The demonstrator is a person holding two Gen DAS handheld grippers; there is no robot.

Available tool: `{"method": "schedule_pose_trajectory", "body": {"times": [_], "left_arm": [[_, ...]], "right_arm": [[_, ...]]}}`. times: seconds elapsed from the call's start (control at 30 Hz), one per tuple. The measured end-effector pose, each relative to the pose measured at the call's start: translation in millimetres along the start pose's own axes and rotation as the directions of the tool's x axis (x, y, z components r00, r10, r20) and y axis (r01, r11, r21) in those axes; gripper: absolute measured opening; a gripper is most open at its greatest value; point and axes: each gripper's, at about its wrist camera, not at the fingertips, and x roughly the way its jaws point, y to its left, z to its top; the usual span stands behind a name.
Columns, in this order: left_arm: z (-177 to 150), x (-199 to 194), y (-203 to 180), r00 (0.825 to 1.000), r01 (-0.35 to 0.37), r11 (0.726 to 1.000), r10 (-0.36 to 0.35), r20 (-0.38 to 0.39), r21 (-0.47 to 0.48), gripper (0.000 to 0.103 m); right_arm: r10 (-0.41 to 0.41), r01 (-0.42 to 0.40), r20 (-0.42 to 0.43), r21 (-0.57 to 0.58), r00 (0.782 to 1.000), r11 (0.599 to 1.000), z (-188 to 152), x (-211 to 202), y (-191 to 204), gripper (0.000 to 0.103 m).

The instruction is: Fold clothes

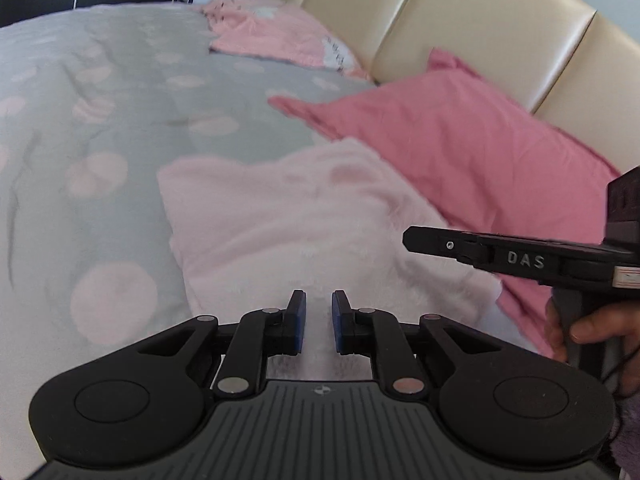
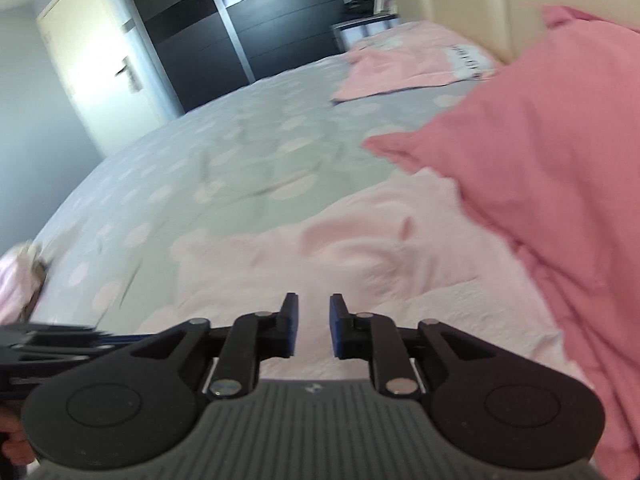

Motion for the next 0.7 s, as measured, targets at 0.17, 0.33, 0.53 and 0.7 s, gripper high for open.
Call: {"method": "schedule_pose_trajectory", "body": {"times": [0.17,0.33,0.53,0.7], "left_arm": [[-8,15,13,0.999,-0.013,1.000,0.012,-0.040,-0.022,0.006],[-8,-7,12,1.000,-0.012,1.000,0.011,-0.021,-0.016,0.006],[-13,-68,10,0.997,-0.041,0.999,0.038,0.069,0.032,0.020],[-17,-140,13,0.984,-0.039,0.998,0.030,0.178,0.051,0.049]], "right_arm": [[-0.067,0.059,-0.118,-0.069,0.991,0.996,-17,27,9,0.023],[-0.079,0.073,-0.106,-0.063,0.991,0.995,-7,15,12,0.031],[-0.072,0.066,-0.040,-0.127,0.997,0.990,6,-20,45,0.047],[-0.080,0.086,0.043,-0.190,0.996,0.978,9,-54,90,0.048]]}}
